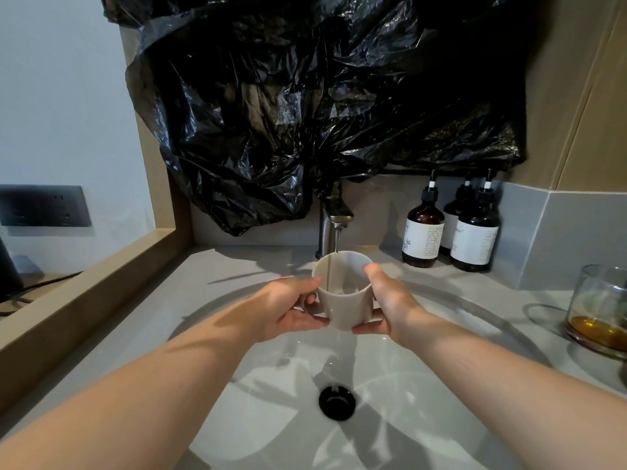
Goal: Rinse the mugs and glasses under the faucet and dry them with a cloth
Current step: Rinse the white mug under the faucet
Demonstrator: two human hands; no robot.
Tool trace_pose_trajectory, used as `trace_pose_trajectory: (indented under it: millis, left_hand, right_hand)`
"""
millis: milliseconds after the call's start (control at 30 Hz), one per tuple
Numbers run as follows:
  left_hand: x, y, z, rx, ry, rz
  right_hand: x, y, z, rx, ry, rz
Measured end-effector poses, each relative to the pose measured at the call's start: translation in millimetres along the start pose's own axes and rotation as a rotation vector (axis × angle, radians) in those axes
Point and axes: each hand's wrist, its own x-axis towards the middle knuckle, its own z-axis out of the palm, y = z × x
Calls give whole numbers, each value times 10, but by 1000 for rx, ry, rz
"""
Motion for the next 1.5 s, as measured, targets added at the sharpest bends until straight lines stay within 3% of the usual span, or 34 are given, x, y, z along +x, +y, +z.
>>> trace_pose_trajectory:
  millis: [100,233,367,500,700,833,1000,1100,1200,1267,1367,1500]
  left_hand:
    - [34,-24,1,-75,53,48]
    - [57,-38,22,35,119,139]
    - [100,-76,16,257,202,258]
    - [47,-88,23,573,239,376]
    - [31,-135,89,807,183,579]
    - [97,-147,19,867,180,606]
    - [22,-93,10,901,162,457]
    - [-23,-53,14,687,130,403]
    - [-29,-15,35,143,56,276]
    - [-23,13,49,-93,37,159]
    - [-35,15,84,-71,37,87]
    - [-24,-16,140,-19,157,90]
  right_hand:
    - [35,18,-22,28,-47,20]
    - [81,43,-80,113,-156,55]
    - [116,-6,-132,192,-154,103]
    - [143,-20,-225,93,-185,215]
    - [86,-27,-304,-3,-238,225]
    - [49,-21,-292,58,-288,192]
    - [93,-4,-258,15,-209,45]
    - [81,-13,-234,38,-176,-27]
    - [116,-5,-247,74,-163,-88]
    - [150,13,-258,86,-184,-120]
    - [159,17,-247,110,-273,-158]
    - [129,8,-227,92,-356,-167]
